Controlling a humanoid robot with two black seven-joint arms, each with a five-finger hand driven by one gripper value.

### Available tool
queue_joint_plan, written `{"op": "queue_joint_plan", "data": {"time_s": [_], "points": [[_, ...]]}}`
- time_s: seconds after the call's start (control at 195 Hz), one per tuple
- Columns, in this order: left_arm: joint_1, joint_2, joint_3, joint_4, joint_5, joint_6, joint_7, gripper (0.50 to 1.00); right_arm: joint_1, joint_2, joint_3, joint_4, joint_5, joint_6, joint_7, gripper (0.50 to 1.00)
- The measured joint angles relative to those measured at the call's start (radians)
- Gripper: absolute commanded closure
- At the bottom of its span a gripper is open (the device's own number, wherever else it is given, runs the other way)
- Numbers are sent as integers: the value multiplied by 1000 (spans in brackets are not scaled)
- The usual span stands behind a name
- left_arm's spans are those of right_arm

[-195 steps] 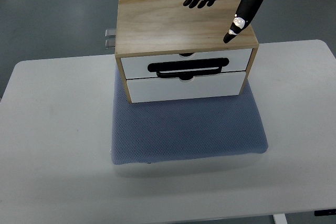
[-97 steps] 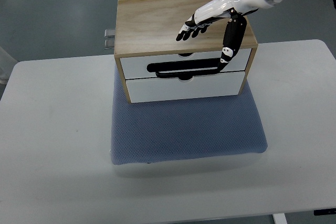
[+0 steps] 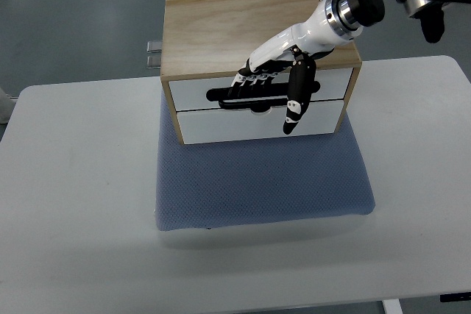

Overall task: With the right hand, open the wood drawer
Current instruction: 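Lower the right hand to the upper drawer's black bar handle, then hook the right hand's fingers around the black handle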

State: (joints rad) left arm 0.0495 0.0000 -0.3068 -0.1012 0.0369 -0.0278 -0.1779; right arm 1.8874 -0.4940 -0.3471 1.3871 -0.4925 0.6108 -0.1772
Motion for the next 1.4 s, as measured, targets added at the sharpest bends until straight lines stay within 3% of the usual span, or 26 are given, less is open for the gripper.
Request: {"op": "queue_joint_plan", "data": {"time_s": [0.195,0.914,1.401], "points": [[0,0,0,0,0,0,0,500,2,16,-32,-16,26,-2,-4,560],[0,0,0,0,0,0,0,500,-23,54,-88,-58,26,-140,-4,560],[0,0,0,0,0,0,0,500,-70,60,-89,-86,23,-173,0,560]]}}
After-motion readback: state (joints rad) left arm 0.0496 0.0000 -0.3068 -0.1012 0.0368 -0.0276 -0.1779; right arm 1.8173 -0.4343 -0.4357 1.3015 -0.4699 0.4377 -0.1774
